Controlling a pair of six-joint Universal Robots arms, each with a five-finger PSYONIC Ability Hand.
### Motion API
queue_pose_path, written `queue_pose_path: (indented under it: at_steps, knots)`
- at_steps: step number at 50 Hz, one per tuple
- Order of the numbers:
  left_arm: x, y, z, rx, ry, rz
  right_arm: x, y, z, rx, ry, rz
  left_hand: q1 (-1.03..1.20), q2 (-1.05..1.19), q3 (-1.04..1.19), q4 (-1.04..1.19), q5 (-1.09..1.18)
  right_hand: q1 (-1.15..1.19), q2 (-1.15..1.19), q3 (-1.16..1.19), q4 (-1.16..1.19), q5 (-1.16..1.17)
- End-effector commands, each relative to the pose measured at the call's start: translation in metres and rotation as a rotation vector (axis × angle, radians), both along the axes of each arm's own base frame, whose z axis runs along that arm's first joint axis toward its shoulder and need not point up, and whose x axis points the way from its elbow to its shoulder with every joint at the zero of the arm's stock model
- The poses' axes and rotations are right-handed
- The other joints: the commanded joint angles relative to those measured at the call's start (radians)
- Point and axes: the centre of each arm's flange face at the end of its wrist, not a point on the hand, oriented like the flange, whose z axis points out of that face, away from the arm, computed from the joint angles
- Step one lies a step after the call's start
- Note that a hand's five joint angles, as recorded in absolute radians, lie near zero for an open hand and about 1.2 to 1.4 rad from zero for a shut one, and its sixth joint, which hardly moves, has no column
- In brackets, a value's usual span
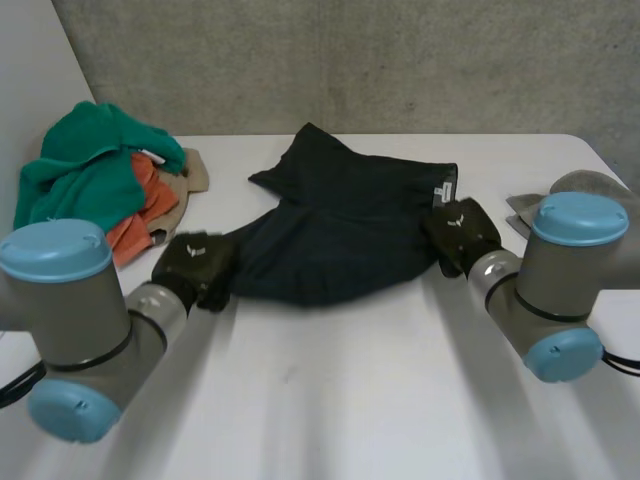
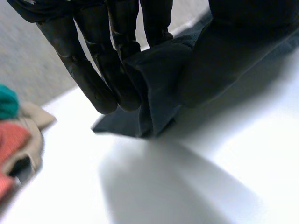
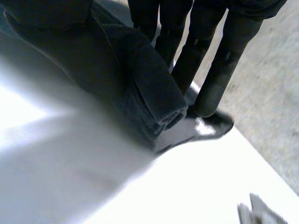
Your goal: Fold the laundry.
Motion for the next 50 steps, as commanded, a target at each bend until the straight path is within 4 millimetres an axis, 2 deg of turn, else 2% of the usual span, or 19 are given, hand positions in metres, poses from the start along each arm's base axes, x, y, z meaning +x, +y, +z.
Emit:
queue_pose_path:
  at_steps: [1, 3, 6, 7, 10, 15, 18, 20, 24, 25, 28, 29, 32, 33, 36, 37, 40, 44, 50]
  knots:
    - [0.010, 0.041, 0.017, 0.118, -0.085, -0.077, -0.015, 0.038, 0.032, 0.090, 0.107, -0.005, 0.248, 0.198, 0.205, 0.201, 0.219, 0.288, 0.231, 0.203, 0.199, 0.212]
    - [0.013, 0.059, 0.022, 0.167, -0.120, -0.114, -0.019, 0.047, 0.036, 0.125, 0.135, -0.003, 0.248, 0.198, 0.205, 0.201, 0.219, 0.288, 0.231, 0.203, 0.199, 0.212]
    - [0.017, 0.076, 0.026, 0.214, -0.161, -0.148, -0.028, 0.065, 0.042, 0.215, 0.226, 0.011, 0.248, 0.198, 0.205, 0.201, 0.219, 0.288, 0.231, 0.203, 0.199, 0.212]
    - [0.021, 0.088, 0.027, 0.255, -0.196, -0.171, -0.033, 0.076, 0.044, 0.273, 0.296, 0.031, 0.248, 0.198, 0.205, 0.201, 0.219, 0.288, 0.231, 0.203, 0.199, 0.212]
    - [0.026, 0.104, 0.028, 0.311, -0.260, -0.214, -0.041, 0.092, 0.045, 0.361, 0.400, 0.066, 0.248, 0.198, 0.205, 0.201, 0.219, 0.288, 0.231, 0.203, 0.199, 0.212]
    - [0.037, 0.144, 0.035, 0.461, -0.430, -0.351, -0.063, 0.130, 0.053, 0.576, 0.622, 0.175, 0.248, 0.198, 0.205, 0.201, 0.219, 0.288, 0.231, 0.203, 0.199, 0.212]
    - [0.038, 0.157, 0.041, 0.516, -0.484, -0.420, -0.069, 0.141, 0.058, 0.629, 0.663, 0.222, 0.248, 0.198, 0.205, 0.201, 0.219, 0.288, 0.231, 0.203, 0.199, 0.212]
    - [0.038, 0.159, 0.044, 0.516, -0.498, -0.441, -0.069, 0.140, 0.061, 0.603, 0.656, 0.247, 0.248, 0.198, 0.205, 0.201, 0.219, 0.288, 0.231, 0.203, 0.199, 0.212]
    - [0.024, 0.130, 0.057, 0.337, -0.457, -0.418, -0.065, 0.125, 0.062, 0.514, 0.593, 0.223, 0.248, 0.198, 0.205, 0.201, 0.219, 0.288, 0.231, 0.203, 0.199, 0.212]
    - [0.016, 0.113, 0.063, 0.246, -0.425, -0.400, -0.064, 0.116, 0.061, 0.483, 0.562, 0.188, 0.248, 0.198, 0.205, 0.201, 0.219, 0.288, 0.231, 0.203, 0.199, 0.212]
    - [0.000, 0.081, 0.068, 0.100, -0.374, -0.367, -0.063, 0.101, 0.057, 0.448, 0.518, 0.127, 0.248, 0.198, 0.205, 0.201, 0.219, 0.288, 0.231, 0.203, 0.199, 0.212]
    - [-0.012, 0.059, 0.070, 0.010, -0.339, -0.345, -0.063, 0.090, 0.057, 0.414, 0.488, 0.081, 0.248, 0.198, 0.205, 0.201, 0.219, 0.288, 0.231, 0.203, 0.199, 0.212]
    - [-0.028, 0.027, 0.073, -0.113, -0.288, -0.305, -0.064, 0.074, 0.054, 0.365, 0.444, 0.003, 0.248, 0.198, 0.205, 0.201, 0.219, 0.288, 0.231, 0.203, 0.199, 0.212]
    - [-0.039, 0.007, 0.075, -0.184, -0.258, -0.279, -0.065, 0.063, 0.055, 0.318, 0.408, -0.054, 0.248, 0.198, 0.205, 0.201, 0.219, 0.288, 0.231, 0.203, 0.199, 0.212]
    - [-0.054, -0.018, 0.074, -0.267, -0.226, -0.244, -0.065, 0.047, 0.055, 0.237, 0.343, -0.124, 0.248, 0.198, 0.205, 0.201, 0.219, 0.288, 0.231, 0.203, 0.199, 0.212]
    - [-0.064, -0.033, 0.071, -0.308, -0.214, -0.224, -0.064, 0.039, 0.055, 0.185, 0.304, -0.150, 0.248, 0.198, 0.205, 0.201, 0.219, 0.288, 0.231, 0.203, 0.199, 0.212]
    - [-0.081, -0.058, 0.062, -0.363, -0.203, -0.191, -0.062, 0.028, 0.054, 0.101, 0.252, -0.171, 0.248, 0.198, 0.205, 0.201, 0.219, 0.288, 0.231, 0.203, 0.199, 0.212]
    - [-0.098, -0.083, 0.047, -0.416, -0.198, -0.171, -0.058, 0.001, 0.048, -0.119, 0.211, -0.183, 0.248, 0.198, 0.205, 0.201, 0.219, 0.288, 0.231, 0.203, 0.199, 0.212]
    - [-0.116, -0.105, 0.028, -0.487, -0.177, -0.172, -0.054, -0.024, 0.038, -0.341, 0.245, -0.194, 0.248, 0.198, 0.205, 0.201, 0.219, 0.288, 0.231, 0.203, 0.199, 0.212]
